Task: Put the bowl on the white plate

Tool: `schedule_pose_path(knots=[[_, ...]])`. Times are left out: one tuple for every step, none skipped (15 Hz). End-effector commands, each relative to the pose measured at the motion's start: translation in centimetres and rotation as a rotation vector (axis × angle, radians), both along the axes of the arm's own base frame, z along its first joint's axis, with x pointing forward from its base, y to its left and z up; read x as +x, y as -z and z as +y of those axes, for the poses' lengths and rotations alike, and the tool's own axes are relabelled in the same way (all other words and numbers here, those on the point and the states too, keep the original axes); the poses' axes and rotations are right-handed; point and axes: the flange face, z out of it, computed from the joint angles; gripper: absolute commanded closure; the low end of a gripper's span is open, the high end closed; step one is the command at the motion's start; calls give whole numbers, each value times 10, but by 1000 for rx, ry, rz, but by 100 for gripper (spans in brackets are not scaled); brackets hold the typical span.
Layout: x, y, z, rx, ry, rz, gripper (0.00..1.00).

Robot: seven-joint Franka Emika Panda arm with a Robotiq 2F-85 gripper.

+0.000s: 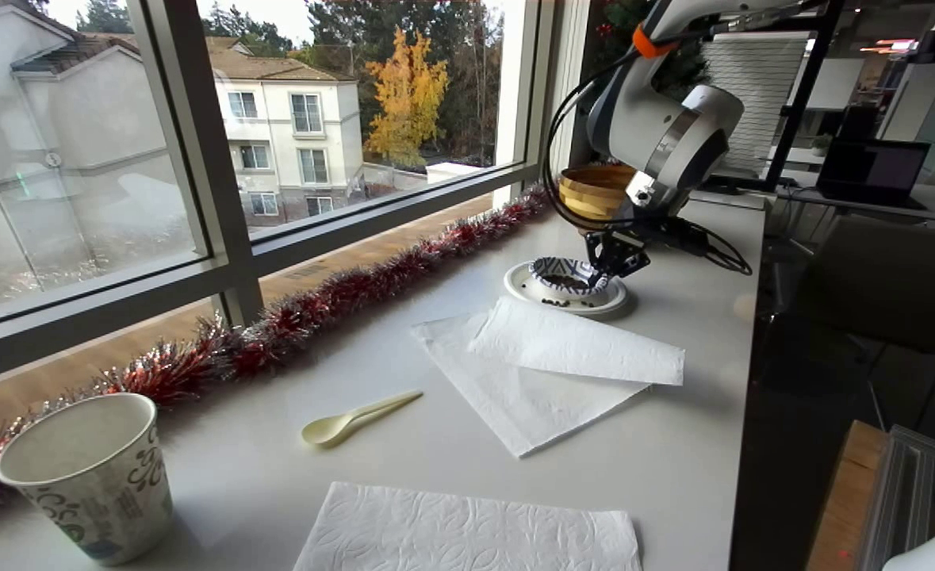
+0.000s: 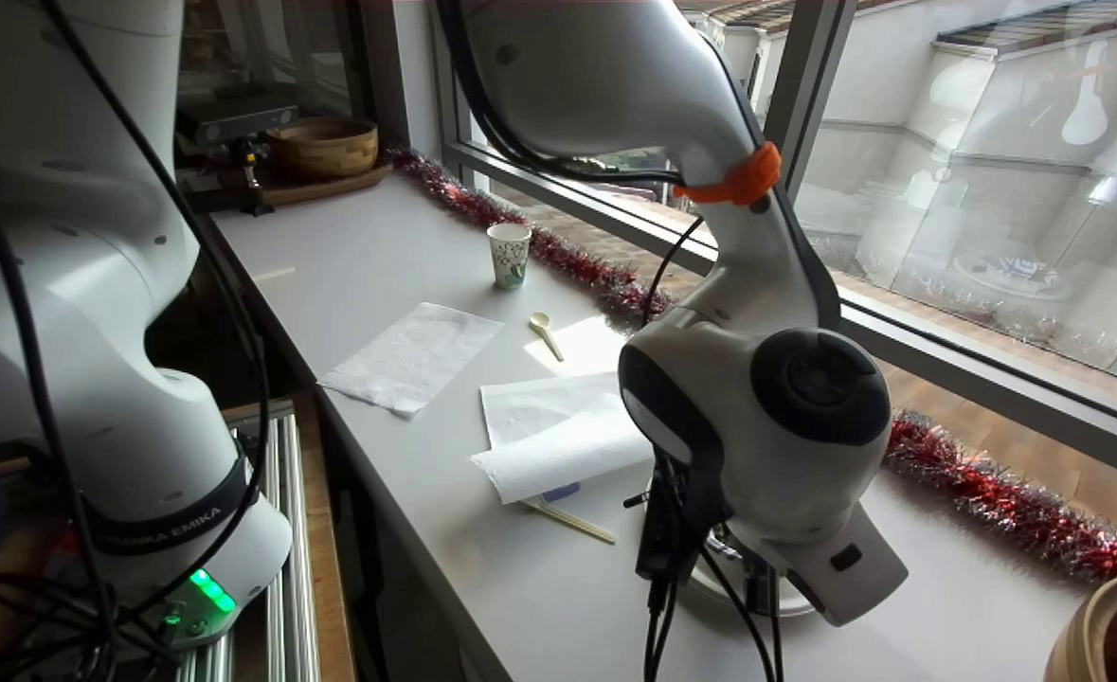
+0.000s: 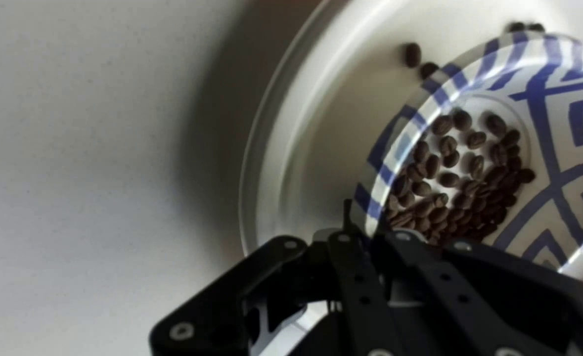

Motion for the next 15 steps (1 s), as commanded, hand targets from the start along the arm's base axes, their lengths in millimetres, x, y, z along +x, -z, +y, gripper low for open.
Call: schedule_pose_path(knots=[[-15, 20, -19, 26, 11, 46, 99], [-16, 20, -20, 34, 10, 45, 99], [-16, 19, -20, 45, 5, 41, 99], [-16, 19, -20, 51, 2, 39, 99], [-15, 17, -19, 54, -1, 33, 99], [-14, 15, -18, 53, -5, 27, 99], [-12, 13, -18, 53, -7, 18, 99], [-10, 10, -18, 42, -6, 6, 99], [-9, 7, -18, 38, -8, -3, 99], [-7, 4, -18, 36, -11, -8, 99], [-6, 2, -18, 32, -13, -13, 99], [-4, 0, -17, 30, -16, -15, 99], [-3, -2, -16, 33, -15, -18, 99], [-1, -4, -14, 35, -18, -25, 99], [2, -5, -13, 32, -21, -30, 99]])
